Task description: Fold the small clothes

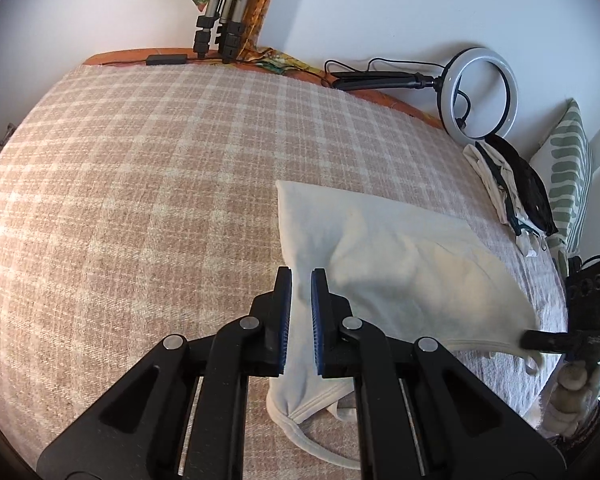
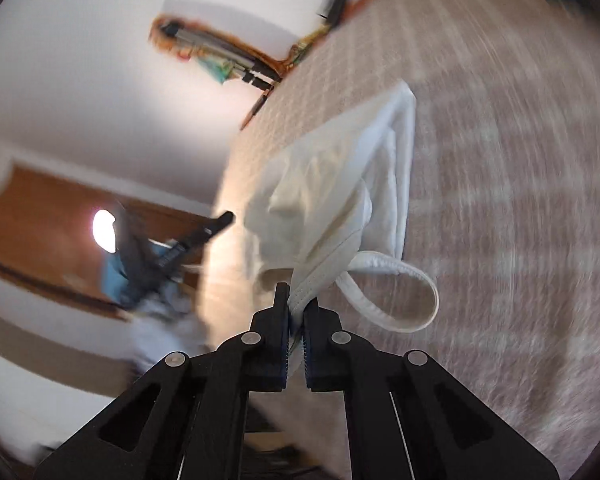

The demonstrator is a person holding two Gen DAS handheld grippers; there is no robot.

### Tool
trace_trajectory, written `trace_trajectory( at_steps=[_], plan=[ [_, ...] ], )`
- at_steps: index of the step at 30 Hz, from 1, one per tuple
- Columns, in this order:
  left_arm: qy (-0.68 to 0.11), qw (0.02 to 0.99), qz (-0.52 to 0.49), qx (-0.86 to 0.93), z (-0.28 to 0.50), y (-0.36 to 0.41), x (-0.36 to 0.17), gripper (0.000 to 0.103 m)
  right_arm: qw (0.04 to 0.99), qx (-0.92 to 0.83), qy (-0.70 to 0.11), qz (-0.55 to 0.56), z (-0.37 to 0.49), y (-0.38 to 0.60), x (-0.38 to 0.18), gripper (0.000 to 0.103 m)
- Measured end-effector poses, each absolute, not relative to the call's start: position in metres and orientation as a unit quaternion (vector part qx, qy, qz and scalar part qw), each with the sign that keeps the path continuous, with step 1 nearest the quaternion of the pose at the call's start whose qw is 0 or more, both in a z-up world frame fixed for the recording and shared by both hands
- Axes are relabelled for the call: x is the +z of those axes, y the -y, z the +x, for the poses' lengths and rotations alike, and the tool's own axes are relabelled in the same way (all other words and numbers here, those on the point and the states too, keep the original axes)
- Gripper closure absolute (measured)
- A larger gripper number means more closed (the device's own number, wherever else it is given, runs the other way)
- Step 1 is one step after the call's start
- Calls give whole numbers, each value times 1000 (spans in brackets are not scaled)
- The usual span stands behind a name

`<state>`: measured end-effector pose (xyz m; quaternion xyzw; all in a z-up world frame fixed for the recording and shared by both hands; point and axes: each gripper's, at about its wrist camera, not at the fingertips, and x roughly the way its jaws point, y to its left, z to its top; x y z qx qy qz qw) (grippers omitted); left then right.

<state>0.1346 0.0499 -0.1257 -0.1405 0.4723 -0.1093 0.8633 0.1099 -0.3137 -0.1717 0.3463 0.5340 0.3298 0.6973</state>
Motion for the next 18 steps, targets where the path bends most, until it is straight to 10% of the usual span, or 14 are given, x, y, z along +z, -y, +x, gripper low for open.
trace_trajectory(
  at_steps=[5,9,18],
  plan=[
    [-477,858,-151,-114,134,-53,-126,96,731,250,-576,267,110,325,-189,87],
    [-478,854,-169,-116,136,-59,-128,74,771,265,-547,190,107,315,-161,55],
    [-511,821,-220,-133,157,-61,-156,63,769,244,-532,258,156,322,-179,55]
  ],
)
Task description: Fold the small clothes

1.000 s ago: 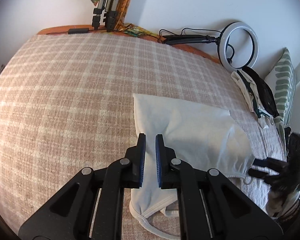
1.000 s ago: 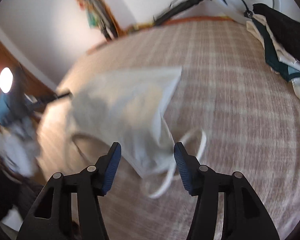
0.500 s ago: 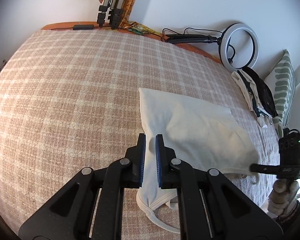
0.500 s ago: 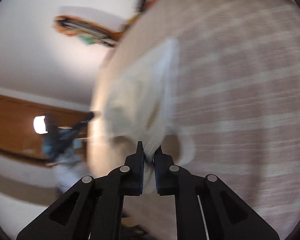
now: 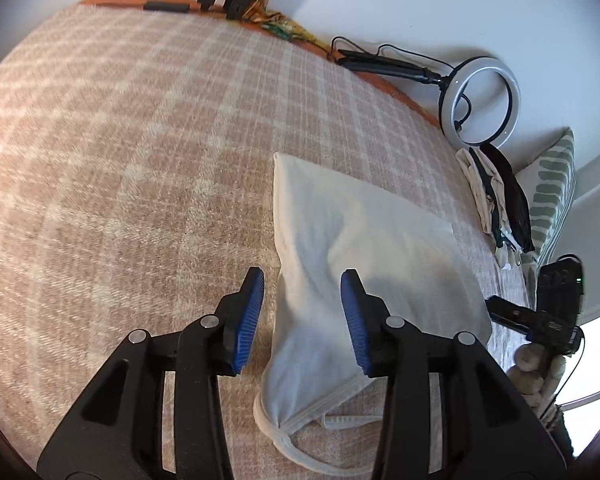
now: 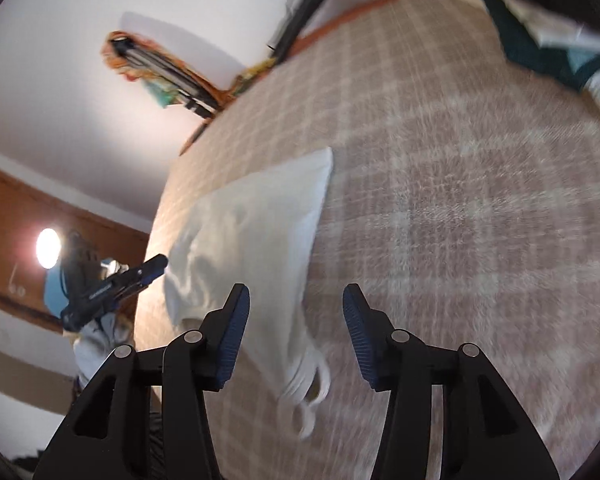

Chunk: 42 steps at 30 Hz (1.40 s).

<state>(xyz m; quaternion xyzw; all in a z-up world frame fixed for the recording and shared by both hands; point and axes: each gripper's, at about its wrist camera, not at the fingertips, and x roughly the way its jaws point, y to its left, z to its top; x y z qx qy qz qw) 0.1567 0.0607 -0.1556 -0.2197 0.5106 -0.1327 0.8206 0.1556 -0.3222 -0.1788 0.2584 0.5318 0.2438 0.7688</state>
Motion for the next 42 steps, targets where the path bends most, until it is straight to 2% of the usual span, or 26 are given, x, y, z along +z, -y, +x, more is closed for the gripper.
trace_trajectory(
  at_steps=[4,7,10,12,13,14,15,24,31,42],
  plan=[
    [-525,800,-248,-150,165,-59,-171,63,760,248,-527,289,159,324,-189,55],
    [-520,802,-248,-156,168,-52,-174,63,757,257,-522,297,161,314,-192,61],
    [-517,804,-247,-159,176,-46,-174,63,757,258,-521,299,171,295,-193,72],
    [-515,808,-242,-154,180,-42,-175,71,756,255,-518,307,175,289,-196,82],
    [-517,809,-235,-152,181,-39,-175,89,757,252,-519,306,175,287,-196,86],
    [-517,811,-228,-148,182,-37,-176,93,760,247,-520,300,178,280,-196,93],
    [-513,816,-224,-144,182,-36,-175,93,768,238,-521,287,180,272,-194,95],
    [-445,872,-147,-140,161,-20,-129,96,849,221,-448,172,165,250,-135,97],
    [-405,891,-128,-159,149,0,-91,96,876,218,-401,159,145,260,-98,97],
    [-379,895,-96,-214,163,84,-57,96,911,173,-354,124,121,318,-53,97]
  ],
)
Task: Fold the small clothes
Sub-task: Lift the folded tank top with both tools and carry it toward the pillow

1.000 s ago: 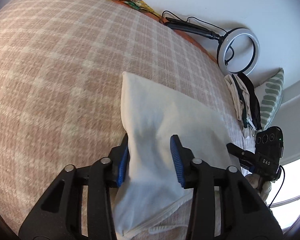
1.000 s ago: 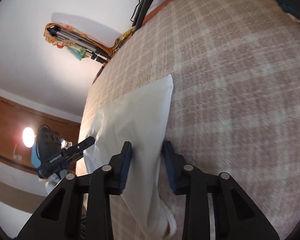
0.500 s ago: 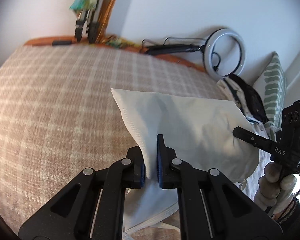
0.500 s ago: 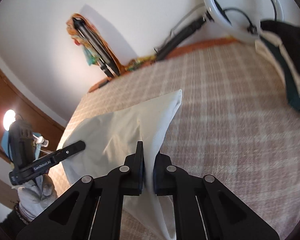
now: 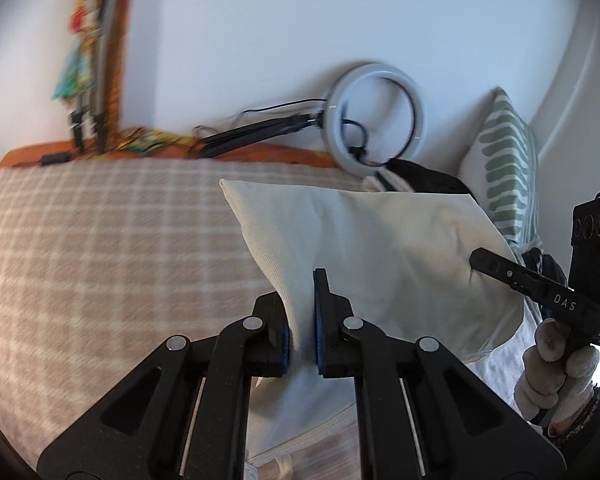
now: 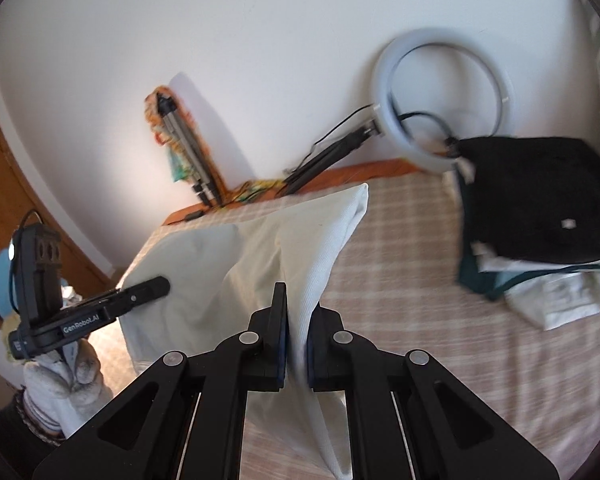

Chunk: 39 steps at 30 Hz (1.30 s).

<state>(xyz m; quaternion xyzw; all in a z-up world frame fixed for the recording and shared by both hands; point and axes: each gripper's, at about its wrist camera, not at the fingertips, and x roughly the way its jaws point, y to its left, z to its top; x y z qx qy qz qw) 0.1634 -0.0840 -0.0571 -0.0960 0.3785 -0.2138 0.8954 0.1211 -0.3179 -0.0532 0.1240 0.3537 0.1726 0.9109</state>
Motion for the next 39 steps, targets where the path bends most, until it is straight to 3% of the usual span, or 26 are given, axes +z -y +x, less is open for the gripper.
trace_trajectory(
  at_steps=[23,39],
  plan=[
    [-340,890,-48,-300,257,329,-25,96,950,6,-307,52,165,513,-1,98],
    [-366,894,-5,-260,321,401,-82,96,936,-22,-348,49,248,587,-65,98]
  ],
)
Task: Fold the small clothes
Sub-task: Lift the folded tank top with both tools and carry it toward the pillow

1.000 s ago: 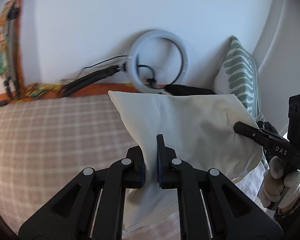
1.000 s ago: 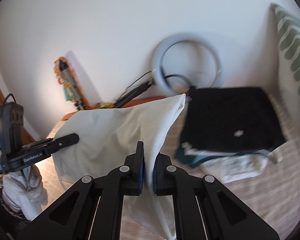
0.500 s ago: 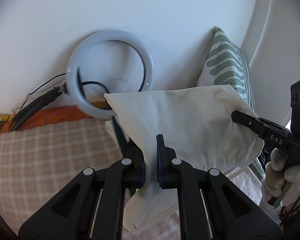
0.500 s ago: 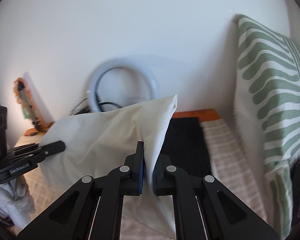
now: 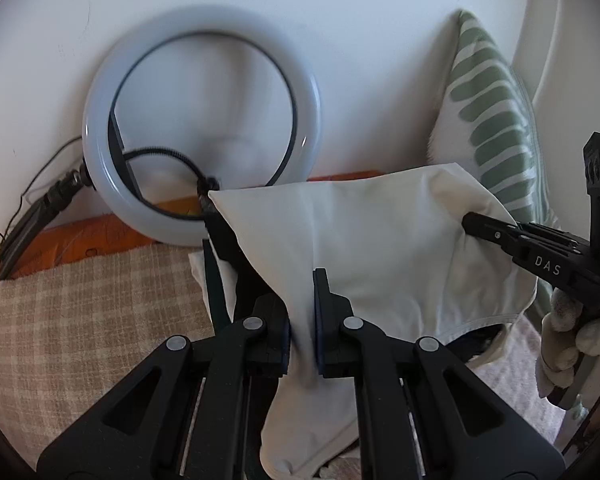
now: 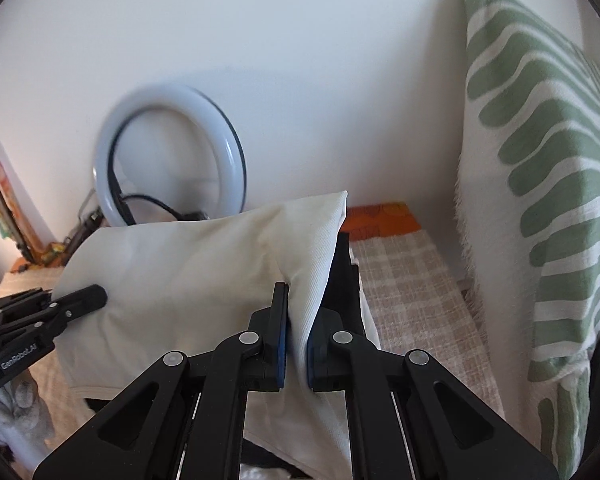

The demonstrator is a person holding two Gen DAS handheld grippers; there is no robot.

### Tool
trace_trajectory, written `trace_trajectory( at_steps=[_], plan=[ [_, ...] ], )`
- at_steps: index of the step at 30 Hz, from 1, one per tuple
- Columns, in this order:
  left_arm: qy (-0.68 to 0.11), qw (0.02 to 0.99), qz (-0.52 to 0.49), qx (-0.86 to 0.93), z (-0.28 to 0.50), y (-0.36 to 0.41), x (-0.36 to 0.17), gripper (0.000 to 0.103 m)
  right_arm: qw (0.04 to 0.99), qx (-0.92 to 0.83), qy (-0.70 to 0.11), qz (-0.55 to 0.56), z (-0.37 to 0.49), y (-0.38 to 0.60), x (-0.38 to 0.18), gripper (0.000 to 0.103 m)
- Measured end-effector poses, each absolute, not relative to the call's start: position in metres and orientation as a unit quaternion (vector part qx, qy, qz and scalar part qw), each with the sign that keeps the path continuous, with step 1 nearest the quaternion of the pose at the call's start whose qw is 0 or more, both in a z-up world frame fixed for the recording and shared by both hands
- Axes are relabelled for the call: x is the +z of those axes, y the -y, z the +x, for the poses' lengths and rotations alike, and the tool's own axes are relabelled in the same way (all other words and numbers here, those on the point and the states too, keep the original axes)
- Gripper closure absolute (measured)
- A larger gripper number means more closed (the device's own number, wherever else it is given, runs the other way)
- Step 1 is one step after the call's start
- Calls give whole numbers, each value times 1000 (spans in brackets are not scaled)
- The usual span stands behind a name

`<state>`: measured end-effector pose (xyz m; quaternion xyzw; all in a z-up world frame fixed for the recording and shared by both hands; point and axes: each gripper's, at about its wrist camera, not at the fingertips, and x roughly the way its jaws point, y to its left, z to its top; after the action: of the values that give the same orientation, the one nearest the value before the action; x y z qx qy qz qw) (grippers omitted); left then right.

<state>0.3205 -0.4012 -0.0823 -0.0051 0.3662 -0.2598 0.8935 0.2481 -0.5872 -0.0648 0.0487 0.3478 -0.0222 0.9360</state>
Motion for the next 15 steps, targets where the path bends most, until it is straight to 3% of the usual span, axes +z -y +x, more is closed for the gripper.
trace_trajectory(
  at_steps=[6,11,15],
  plan=[
    [-365,898,27,-245,323,409,-96,94,927,-30,-372,46,264,595,-87,97],
    [-362,901,39,-235,319,409,-94,87,917,-79,-389,33,268,601,-93,82],
    [-356,905,33,-231,311,401,-83,86,916,-96,-387,41,260,606,-87,81]
  ],
)
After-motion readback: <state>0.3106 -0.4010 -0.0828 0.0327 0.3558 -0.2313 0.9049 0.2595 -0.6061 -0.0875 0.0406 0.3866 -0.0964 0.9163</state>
